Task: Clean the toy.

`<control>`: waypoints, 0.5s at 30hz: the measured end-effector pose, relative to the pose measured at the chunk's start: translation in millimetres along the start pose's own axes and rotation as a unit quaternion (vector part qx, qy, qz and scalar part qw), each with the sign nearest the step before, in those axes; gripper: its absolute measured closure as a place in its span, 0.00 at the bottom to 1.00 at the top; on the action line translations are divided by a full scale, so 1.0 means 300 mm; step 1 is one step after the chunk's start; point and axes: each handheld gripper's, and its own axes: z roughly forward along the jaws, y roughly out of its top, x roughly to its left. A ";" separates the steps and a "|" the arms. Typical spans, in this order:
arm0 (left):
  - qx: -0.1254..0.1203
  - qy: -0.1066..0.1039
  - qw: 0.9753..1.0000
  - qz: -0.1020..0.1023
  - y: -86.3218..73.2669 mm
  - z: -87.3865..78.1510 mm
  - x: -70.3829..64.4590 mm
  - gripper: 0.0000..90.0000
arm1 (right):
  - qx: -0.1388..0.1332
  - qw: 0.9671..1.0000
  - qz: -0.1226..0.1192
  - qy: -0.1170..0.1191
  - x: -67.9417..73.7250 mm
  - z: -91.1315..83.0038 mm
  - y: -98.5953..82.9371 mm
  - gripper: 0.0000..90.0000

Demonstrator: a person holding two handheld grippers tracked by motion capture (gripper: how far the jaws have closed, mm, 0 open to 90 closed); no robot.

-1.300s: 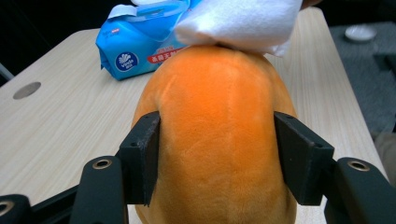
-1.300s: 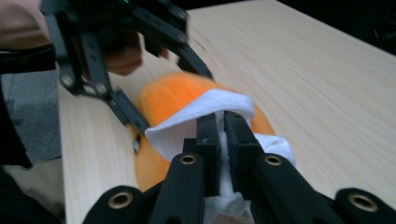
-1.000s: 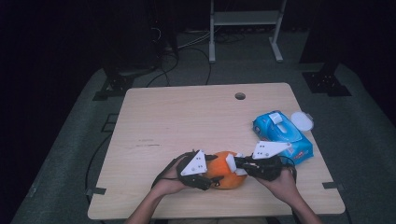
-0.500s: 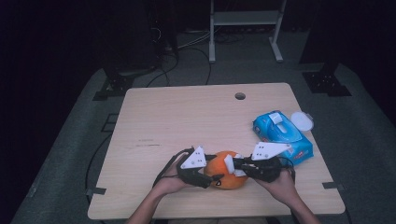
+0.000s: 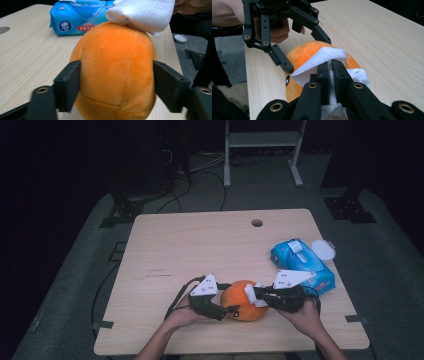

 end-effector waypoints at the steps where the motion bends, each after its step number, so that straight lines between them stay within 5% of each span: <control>1: -0.001 0.005 1.000 0.002 0.002 0.001 -0.005 0.34 | 0.001 1.000 -0.004 -0.002 0.003 0.001 0.003 0.94; 9: 0.009 0.030 0.998 0.051 0.051 0.018 -0.063 0.36 | -0.003 1.000 -0.028 0.000 0.049 0.020 0.042 0.94; 13: 0.005 0.022 1.000 -0.001 0.029 0.027 -0.027 0.17 | -0.001 1.000 -0.017 0.002 0.021 0.013 0.020 0.94; 15: 0.007 0.016 1.000 -0.008 0.019 0.031 -0.022 0.19 | -0.005 1.000 -0.008 -0.001 0.002 0.006 0.008 0.94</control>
